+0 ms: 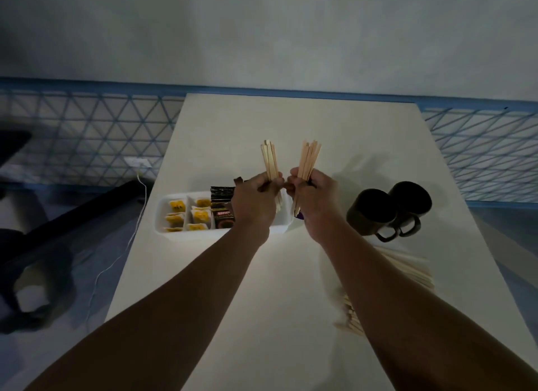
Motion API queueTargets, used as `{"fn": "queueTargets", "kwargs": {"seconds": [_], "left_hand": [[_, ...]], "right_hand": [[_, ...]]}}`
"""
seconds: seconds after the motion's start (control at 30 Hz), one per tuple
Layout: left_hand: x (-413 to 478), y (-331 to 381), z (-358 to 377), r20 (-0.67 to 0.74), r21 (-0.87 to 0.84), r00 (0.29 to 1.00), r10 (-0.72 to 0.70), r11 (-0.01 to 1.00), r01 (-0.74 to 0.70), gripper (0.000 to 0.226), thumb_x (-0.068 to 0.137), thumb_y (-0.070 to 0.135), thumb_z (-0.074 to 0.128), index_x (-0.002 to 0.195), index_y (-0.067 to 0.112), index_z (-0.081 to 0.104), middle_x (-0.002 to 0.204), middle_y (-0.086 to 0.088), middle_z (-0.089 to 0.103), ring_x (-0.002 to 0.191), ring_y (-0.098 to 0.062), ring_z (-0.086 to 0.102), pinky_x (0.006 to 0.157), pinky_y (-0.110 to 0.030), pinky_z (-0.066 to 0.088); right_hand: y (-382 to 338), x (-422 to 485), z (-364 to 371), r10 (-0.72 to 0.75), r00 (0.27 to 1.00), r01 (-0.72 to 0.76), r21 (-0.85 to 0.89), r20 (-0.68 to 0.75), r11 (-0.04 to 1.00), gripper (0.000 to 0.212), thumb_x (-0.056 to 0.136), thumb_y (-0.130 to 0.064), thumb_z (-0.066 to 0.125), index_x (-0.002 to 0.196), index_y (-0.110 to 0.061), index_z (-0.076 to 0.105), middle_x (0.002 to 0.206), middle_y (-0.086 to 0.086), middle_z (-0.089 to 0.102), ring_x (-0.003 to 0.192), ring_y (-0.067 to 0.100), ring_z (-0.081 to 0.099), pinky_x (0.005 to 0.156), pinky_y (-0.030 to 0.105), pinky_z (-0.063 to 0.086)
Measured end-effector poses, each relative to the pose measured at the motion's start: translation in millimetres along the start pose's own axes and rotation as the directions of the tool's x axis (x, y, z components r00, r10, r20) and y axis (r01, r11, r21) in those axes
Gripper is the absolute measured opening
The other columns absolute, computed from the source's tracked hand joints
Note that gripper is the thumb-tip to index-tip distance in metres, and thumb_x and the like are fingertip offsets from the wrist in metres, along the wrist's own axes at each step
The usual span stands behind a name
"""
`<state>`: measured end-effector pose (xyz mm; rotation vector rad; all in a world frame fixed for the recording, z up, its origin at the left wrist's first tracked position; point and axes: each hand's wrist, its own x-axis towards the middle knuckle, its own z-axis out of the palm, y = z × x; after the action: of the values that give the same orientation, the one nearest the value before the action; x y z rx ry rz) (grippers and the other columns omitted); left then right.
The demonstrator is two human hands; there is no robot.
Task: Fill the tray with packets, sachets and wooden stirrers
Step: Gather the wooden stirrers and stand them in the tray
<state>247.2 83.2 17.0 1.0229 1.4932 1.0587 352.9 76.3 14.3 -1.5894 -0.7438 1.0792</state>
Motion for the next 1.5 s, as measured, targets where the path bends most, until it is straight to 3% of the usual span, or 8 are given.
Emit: {"fn": "queueTargets", "kwargs": {"seconds": [0.33, 0.53, 0.7, 0.83, 1.03, 1.17, 1.37, 1.5], "left_hand": [[-2.1, -18.4, 1.2, -0.024, 0.09, 0.999, -0.039, 0.995, 0.041, 0.018, 0.086, 0.015, 0.07, 0.103, 0.019, 0.076, 0.088, 0.006, 0.074, 0.087, -0.012, 0.069, 0.081, -0.03, 0.056], [-1.1, -27.2, 2.8, -0.069, 0.118, 0.994, -0.086, 0.989, 0.094, 0.016, 0.085, 0.02, 0.073, 0.1, 0.018, 0.077, 0.083, 0.004, 0.074, 0.08, -0.011, 0.067, 0.064, -0.02, 0.048], [-3.7, -20.8, 1.8, -0.086, 0.16, 0.996, 0.006, 0.987, 0.008, 0.012, 0.087, 0.014, 0.066, 0.088, 0.017, 0.077, 0.074, 0.002, 0.072, 0.07, -0.011, 0.062, 0.062, -0.025, 0.046], [-6.2, -10.1, 2.1, -0.074, 0.243, 0.991, 0.107, 0.966, -0.086, 0.017, 0.087, 0.017, 0.064, 0.096, 0.023, 0.077, 0.079, 0.009, 0.074, 0.073, -0.001, 0.065, 0.061, -0.011, 0.045], [-10.4, 3.4, 5.8, -0.079, 0.358, 0.968, 0.238, 0.913, -0.195, 0.033, 0.086, 0.016, 0.069, 0.118, 0.015, 0.069, 0.108, 0.002, 0.073, 0.098, -0.009, 0.067, 0.087, -0.021, 0.05], [-21.9, 9.4, 16.4, -0.009, 0.344, 0.96, 0.281, 0.902, -0.261, 0.025, 0.085, 0.012, 0.07, 0.11, 0.011, 0.071, 0.099, 0.002, 0.073, 0.081, -0.001, 0.062, 0.074, -0.004, 0.044], [-46.2, -3.0, 44.1, 0.234, 0.321, 0.95, 0.209, 0.905, -0.278, 0.013, 0.083, 0.012, 0.071, 0.095, 0.015, 0.074, 0.086, 0.003, 0.074, 0.082, -0.013, 0.07, 0.08, -0.04, 0.059], [-67.1, -16.4, 67.8, 0.379, 0.362, 0.906, 0.187, 0.871, -0.331, 0.014, 0.083, 0.013, 0.072, 0.098, 0.013, 0.074, 0.089, 0.001, 0.074, 0.081, -0.01, 0.068, 0.08, -0.035, 0.059]], "right_hand": [[15.8, -4.1, 10.3, 0.046, 0.997, -0.042, -0.059, 0.066, 0.997, 0.022, 0.095, 0.0, 0.055, 0.1, -0.014, 0.071, 0.091, 0.004, 0.073, 0.092, 0.02, 0.071, 0.088, 0.037, 0.058], [13.4, -5.5, 8.9, -0.029, 0.991, 0.078, -0.382, 0.134, 0.921, 0.022, 0.093, 0.0, 0.053, 0.092, -0.014, 0.069, 0.083, 0.004, 0.068, 0.078, 0.018, 0.064, 0.061, 0.023, 0.048], [3.4, -6.6, 7.8, -0.085, 0.98, 0.161, -0.474, 0.178, 0.866, 0.023, 0.084, 0.007, 0.046, 0.084, -0.005, 0.066, 0.07, 0.006, 0.064, 0.061, 0.015, 0.053, 0.054, 0.027, 0.044], [-1.6, -5.9, 1.3, -0.122, 0.977, 0.197, -0.518, 0.176, 0.832, 0.017, 0.085, 0.004, 0.044, 0.082, -0.004, 0.058, 0.064, 0.001, 0.055, 0.057, 0.013, 0.045, 0.053, 0.028, 0.039], [0.0, -4.0, -17.2, -0.154, 0.979, 0.202, -0.517, 0.136, 0.832, 0.035, 0.085, 0.005, 0.048, 0.113, -0.007, 0.066, 0.099, 0.005, 0.071, 0.094, 0.025, 0.066, 0.081, 0.039, 0.058], [4.3, -6.4, -40.2, -0.156, 0.982, 0.19, -0.523, 0.107, 0.831, 0.038, 0.087, 0.0, 0.052, 0.117, -0.016, 0.069, 0.106, 0.002, 0.072, 0.098, 0.021, 0.066, 0.088, 0.039, 0.057], [22.6, -20.0, -92.3, -0.128, 0.99, 0.14, -0.518, 0.06, 0.844, 0.025, 0.09, -0.002, 0.055, 0.105, -0.011, 0.073, 0.093, 0.001, 0.074, 0.09, 0.016, 0.068, 0.086, 0.031, 0.055], [40.0, -28.1, -131.9, -0.063, 0.997, 0.082, -0.573, 0.054, 0.816, 0.018, 0.093, -0.007, 0.058, 0.104, -0.011, 0.073, 0.097, 0.0, 0.072, 0.094, 0.015, 0.066, 0.078, 0.022, 0.05]]}}
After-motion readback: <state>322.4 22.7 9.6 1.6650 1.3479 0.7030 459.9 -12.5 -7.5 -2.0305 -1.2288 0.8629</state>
